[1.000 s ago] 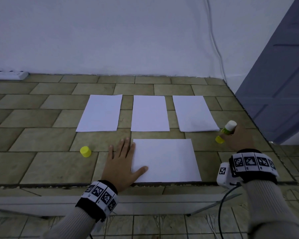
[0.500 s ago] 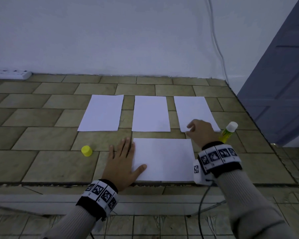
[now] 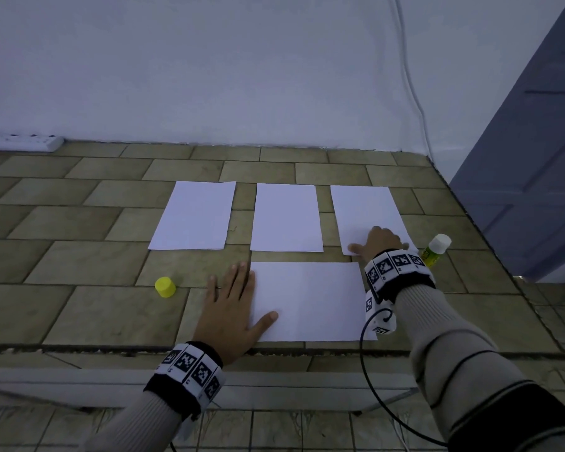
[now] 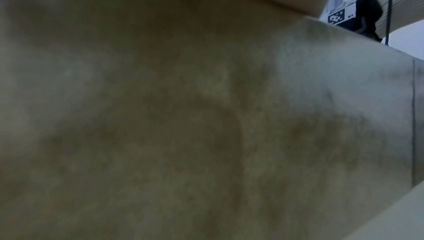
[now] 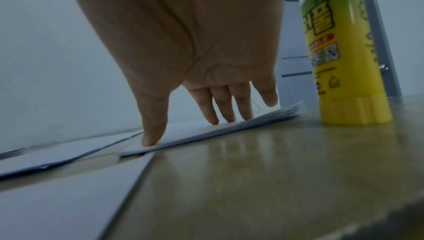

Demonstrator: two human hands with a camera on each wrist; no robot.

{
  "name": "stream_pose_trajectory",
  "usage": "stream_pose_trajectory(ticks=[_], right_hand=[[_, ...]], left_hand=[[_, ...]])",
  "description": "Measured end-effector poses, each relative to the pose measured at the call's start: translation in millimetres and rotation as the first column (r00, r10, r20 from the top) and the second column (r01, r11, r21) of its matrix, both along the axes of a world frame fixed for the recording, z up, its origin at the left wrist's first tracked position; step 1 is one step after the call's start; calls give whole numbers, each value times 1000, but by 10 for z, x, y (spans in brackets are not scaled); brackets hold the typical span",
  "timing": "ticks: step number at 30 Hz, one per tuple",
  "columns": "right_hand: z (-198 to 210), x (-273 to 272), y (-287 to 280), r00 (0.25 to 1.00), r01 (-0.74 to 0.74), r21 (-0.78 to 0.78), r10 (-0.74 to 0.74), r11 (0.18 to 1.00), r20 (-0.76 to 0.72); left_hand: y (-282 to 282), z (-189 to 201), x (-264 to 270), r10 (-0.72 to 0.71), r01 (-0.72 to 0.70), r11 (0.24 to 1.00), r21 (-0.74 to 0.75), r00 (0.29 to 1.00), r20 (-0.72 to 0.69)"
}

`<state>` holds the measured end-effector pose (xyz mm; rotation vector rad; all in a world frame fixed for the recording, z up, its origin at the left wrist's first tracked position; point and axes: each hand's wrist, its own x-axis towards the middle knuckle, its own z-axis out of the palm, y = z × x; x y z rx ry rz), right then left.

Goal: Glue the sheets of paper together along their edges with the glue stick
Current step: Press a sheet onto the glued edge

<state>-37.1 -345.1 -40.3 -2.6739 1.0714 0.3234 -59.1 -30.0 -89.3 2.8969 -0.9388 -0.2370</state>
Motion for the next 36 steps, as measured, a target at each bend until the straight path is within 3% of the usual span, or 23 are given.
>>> stream_pose_trajectory(ticks=[17,21,25,28,31,33,35,36], right_hand=[[20,-62,-16,990,-141,-88,140,986,-12],[32,-79,-85,987,-122,-30,124,992,97],[142,-160,-128,957,-111,46,95,993,274],[252,-271,-69,881,-191,111,121,975,457],[365,-467,89,754,-388,171,205,906,624],[380,-607,178,709,-483,184,259,856,656],[343,-726,215,721,-529,248,277,811,635],[313,-779,223,732,-546,283,284,788,619]], left_hand=[[0,-11,-1,8,-8,1000,1,1000,-3],[-1,6,5,23,-23,999,-24,1000,-22],[26,14,54,79,-108,962,-250,989,-123],[15,133,69,131,-250,815,-522,958,-255],[-22,299,105,106,-378,622,-686,909,-404],[-62,408,181,45,-479,473,-740,851,-523],[-116,509,295,-51,-641,265,-720,736,-675],[-145,594,311,-94,-706,210,-676,674,-733]])
